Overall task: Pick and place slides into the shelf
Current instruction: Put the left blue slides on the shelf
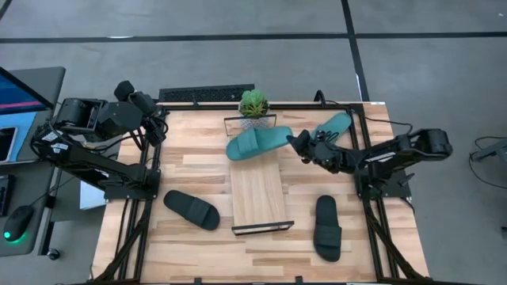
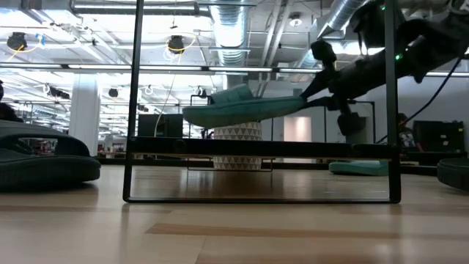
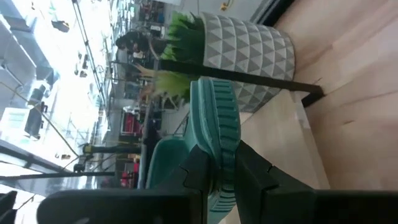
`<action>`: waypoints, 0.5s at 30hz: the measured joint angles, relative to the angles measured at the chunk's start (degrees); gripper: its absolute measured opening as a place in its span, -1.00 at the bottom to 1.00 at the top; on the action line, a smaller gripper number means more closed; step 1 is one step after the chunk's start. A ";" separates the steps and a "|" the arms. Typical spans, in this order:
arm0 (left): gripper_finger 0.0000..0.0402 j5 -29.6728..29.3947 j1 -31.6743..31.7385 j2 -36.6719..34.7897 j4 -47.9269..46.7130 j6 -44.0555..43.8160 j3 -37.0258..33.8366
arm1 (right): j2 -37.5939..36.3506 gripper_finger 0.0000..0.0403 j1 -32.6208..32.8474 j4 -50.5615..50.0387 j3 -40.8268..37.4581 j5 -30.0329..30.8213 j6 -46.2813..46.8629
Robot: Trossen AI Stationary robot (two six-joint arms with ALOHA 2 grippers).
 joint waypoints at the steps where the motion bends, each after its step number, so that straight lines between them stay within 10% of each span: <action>1: -0.06 0.00 0.00 0.00 0.00 0.00 0.00 | 0.90 -0.81 -0.36 1.02 0.00 -0.68 0.02; 15: -0.06 0.02 0.00 0.00 -0.57 0.44 0.00 | 12.13 -0.81 -5.49 14.56 0.02 -5.81 0.03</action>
